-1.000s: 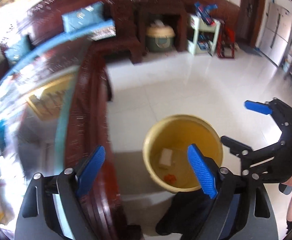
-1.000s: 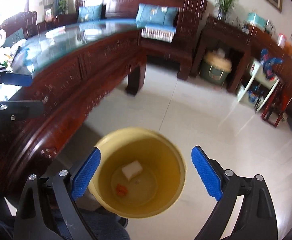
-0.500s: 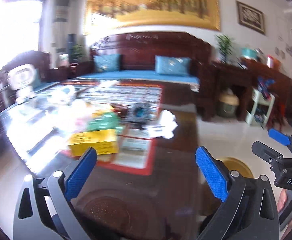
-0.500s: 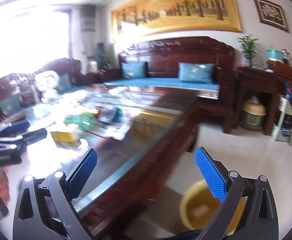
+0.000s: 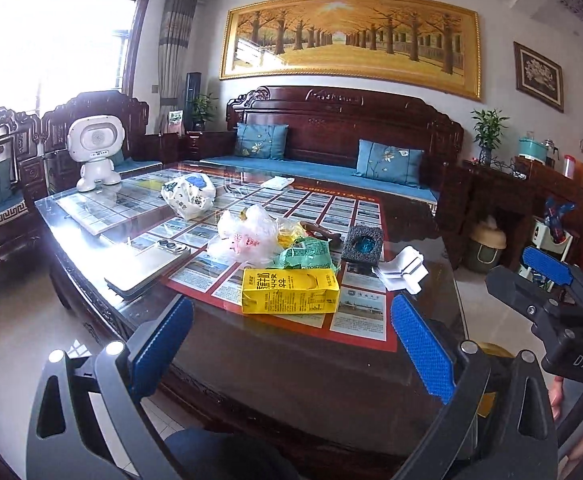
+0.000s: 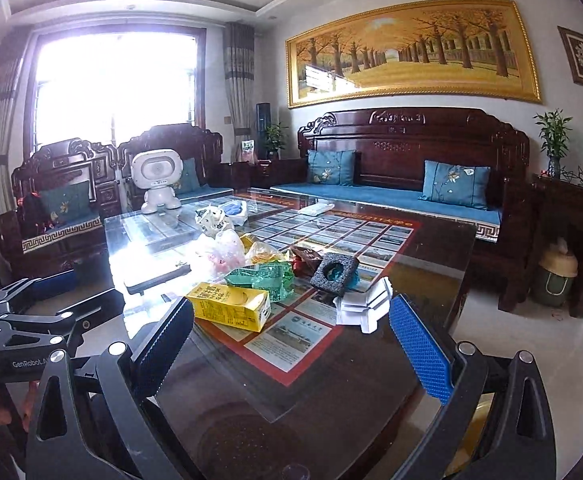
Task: Collect trash
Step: 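Return both grippers to the table, then grasp the yellow milk carton with the left gripper while the right gripper grasps the white folded paper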
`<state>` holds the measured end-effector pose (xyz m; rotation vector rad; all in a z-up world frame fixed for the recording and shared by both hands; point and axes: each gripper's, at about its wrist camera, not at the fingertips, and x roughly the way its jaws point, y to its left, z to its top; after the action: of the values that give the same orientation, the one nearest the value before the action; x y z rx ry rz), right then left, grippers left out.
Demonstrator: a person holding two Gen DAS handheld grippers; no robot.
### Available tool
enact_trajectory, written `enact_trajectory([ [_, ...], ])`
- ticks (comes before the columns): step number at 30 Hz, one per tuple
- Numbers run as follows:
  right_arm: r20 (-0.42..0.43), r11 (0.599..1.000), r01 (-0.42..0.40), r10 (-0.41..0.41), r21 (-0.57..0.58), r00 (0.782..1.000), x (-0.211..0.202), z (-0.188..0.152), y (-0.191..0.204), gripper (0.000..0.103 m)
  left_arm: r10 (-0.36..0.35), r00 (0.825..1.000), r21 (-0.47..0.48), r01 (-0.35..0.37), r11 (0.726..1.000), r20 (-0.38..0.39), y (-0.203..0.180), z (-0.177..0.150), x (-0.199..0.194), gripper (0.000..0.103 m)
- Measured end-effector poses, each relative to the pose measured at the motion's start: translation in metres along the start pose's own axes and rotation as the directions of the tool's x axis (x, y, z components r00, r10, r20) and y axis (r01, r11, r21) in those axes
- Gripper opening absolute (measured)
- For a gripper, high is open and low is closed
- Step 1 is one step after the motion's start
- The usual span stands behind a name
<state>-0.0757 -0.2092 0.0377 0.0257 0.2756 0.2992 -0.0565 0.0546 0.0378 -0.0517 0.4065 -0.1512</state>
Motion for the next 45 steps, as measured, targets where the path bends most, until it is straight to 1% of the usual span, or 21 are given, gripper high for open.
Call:
enact_trajectory([
  [4, -0.009, 1.000, -0.003, 0.003, 0.000, 1.000, 0.024, 0.008, -0.001, 0.095, -0.052, 0.998, 0.025, 0.053, 0.998, -0.046, 0.011, 0.010, 0.041, 0.099],
  [8, -0.042, 1.000, 0.012, -0.013, -0.011, 0.999, 0.051, 0.012, -0.004, 0.095, -0.065, 0.991, 0.029, 0.069, 0.997, -0.117, 0.015, 0.015, 0.085, 0.099],
  [11, -0.067, 1.000, 0.020, -0.021, -0.005, 0.998, 0.070, 0.016, -0.009, 0.095, -0.071, 0.984, 0.036, 0.078, 0.996, -0.162, 0.020, 0.015, 0.108, 0.099],
  [13, -0.083, 1.000, 0.023, -0.023, 0.003, 0.996, 0.081, 0.018, -0.012, 0.095, -0.060, 0.981, 0.053, 0.071, 0.996, -0.184, 0.022, 0.015, 0.121, 0.099],
  [17, -0.101, 0.999, 0.028, -0.026, 0.017, 0.995, 0.096, 0.021, -0.022, 0.095, -0.064, 0.973, 0.124, 0.093, 0.988, -0.221, 0.027, 0.014, 0.147, 0.099],
  [20, -0.121, 0.999, 0.024, -0.019, 0.045, 0.992, 0.106, 0.021, -0.030, 0.095, -0.068, 0.968, 0.216, 0.122, 0.969, -0.241, 0.029, 0.013, 0.168, 0.099],
  [22, -0.140, 0.996, 0.019, -0.006, 0.086, 0.990, 0.112, 0.019, -0.037, 0.095, -0.097, 0.957, 0.263, 0.172, 0.949, -0.273, 0.030, 0.013, 0.182, 0.099],
  [24, -0.154, 0.992, 0.006, 0.013, 0.123, 0.988, 0.118, 0.016, -0.042, 0.095, -0.141, 0.940, 0.286, 0.234, 0.929, -0.312, 0.032, 0.013, 0.196, 0.099],
  [26, -0.167, 0.989, 0.001, 0.024, 0.148, 0.986, 0.122, 0.014, -0.046, 0.095, -0.197, 0.917, 0.285, 0.302, 0.910, -0.346, 0.035, 0.014, 0.208, 0.099],
  [28, -0.171, 0.988, 0.000, 0.027, 0.152, 0.985, 0.124, 0.014, -0.048, 0.095, -0.257, 0.883, 0.251, 0.372, 0.894, -0.393, 0.038, 0.015, 0.219, 0.099],
  [29, -0.173, 0.989, 0.000, 0.026, 0.149, 0.985, 0.124, 0.014, -0.048, 0.095, -0.277, 0.868, 0.230, 0.393, 0.890, -0.411, 0.040, 0.015, 0.224, 0.099],
  [31, -0.176, 0.989, -0.002, 0.028, 0.145, 0.984, 0.124, 0.014, -0.048, 0.095, -0.308, 0.847, 0.204, 0.426, 0.882, -0.434, 0.041, 0.014, 0.230, 0.099],
  [33, -0.179, 0.990, -0.003, 0.029, 0.144, 0.983, 0.123, 0.014, -0.049, 0.095, -0.321, 0.832, 0.191, 0.443, 0.876, -0.452, 0.040, 0.011, 0.233, 0.099],
  [36, -0.184, 0.988, -0.004, 0.032, 0.153, 0.982, 0.123, 0.014, -0.050, 0.095, -0.352, 0.806, 0.193, 0.486, 0.852, -0.476, 0.034, 0.004, 0.231, 0.099],
  [37, -0.184, 0.987, -0.005, 0.035, 0.158, 0.982, 0.122, 0.014, -0.051, 0.095, -0.349, 0.802, 0.201, 0.491, 0.848, -0.485, 0.031, 0.001, 0.230, 0.099],
  [39, -0.182, 0.986, -0.006, 0.037, 0.167, 0.983, 0.121, 0.014, -0.053, 0.095, -0.340, 0.804, 0.212, 0.487, 0.847, -0.488, 0.028, -0.002, 0.229, 0.098],
  [40, -0.181, 0.985, -0.007, 0.038, 0.171, 0.983, 0.120, 0.015, -0.053, 0.095, -0.342, 0.804, 0.211, 0.488, 0.847, -0.487, 0.027, -0.003, 0.229, 0.095],
  [42, -0.181, 0.984, -0.010, 0.042, 0.178, 0.983, 0.119, 0.014, -0.054, 0.095, -0.344, 0.803, 0.199, 0.486, 0.851, -0.488, 0.027, -0.004, 0.229, 0.085],
  [43, -0.183, 0.984, -0.011, 0.044, 0.180, 0.982, 0.119, 0.014, -0.054, 0.095, -0.344, 0.802, 0.192, 0.483, 0.854, -0.489, 0.027, -0.004, 0.229, 0.076],
  [44, -0.185, 0.984, -0.013, 0.046, 0.180, 0.982, 0.119, 0.014, -0.054, 0.095, -0.346, 0.801, 0.190, 0.485, 0.854, -0.488, 0.026, -0.005, 0.228, 0.071],
  [45, -0.188, 0.984, -0.012, 0.046, 0.179, 0.981, 0.118, 0.014, -0.054, 0.095, -0.346, 0.804, 0.191, 0.483, 0.855, -0.484, 0.026, -0.006, 0.227, 0.069],
])
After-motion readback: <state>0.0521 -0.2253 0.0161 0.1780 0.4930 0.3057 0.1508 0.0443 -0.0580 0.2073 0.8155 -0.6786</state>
